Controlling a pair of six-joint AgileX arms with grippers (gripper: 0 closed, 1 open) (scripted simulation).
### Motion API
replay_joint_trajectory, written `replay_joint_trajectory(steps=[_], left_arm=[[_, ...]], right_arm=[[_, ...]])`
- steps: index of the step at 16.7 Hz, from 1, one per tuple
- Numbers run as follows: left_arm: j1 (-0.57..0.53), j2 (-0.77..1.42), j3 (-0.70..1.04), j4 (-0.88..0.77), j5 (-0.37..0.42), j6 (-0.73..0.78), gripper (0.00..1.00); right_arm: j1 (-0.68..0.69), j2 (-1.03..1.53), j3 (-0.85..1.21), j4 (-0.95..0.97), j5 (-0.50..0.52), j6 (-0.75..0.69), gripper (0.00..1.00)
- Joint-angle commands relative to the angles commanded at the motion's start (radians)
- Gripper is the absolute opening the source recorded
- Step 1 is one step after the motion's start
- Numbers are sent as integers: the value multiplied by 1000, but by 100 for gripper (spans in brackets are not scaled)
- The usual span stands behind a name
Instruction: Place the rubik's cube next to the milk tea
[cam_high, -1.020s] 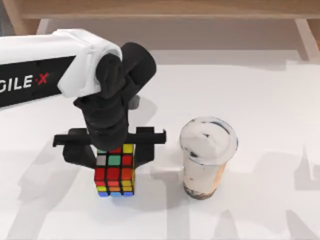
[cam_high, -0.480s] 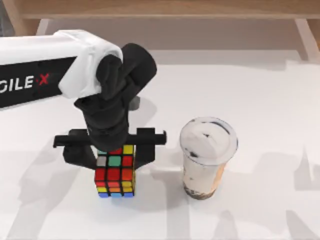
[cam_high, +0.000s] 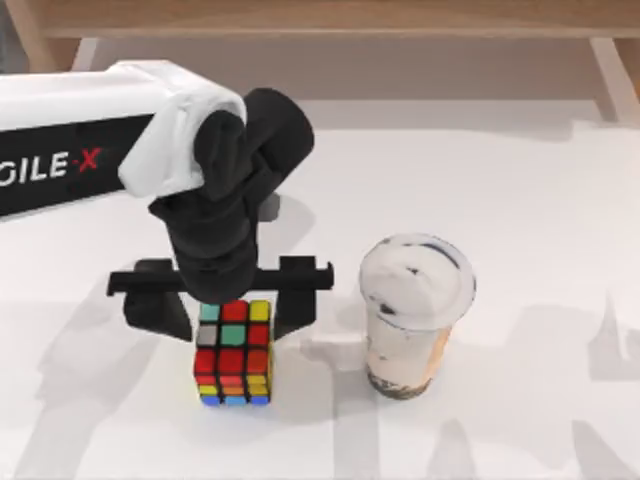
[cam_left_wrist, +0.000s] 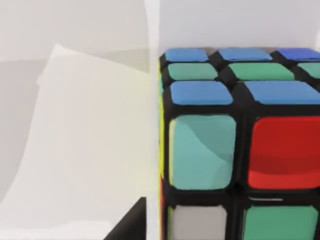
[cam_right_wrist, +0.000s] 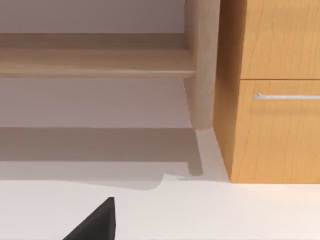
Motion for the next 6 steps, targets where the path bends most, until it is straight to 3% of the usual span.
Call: replay_joint_trajectory(steps=[6], left_arm=[[0, 0, 0, 0, 0, 0, 100]], right_arm=[[0, 0, 0, 0, 0, 0, 100]])
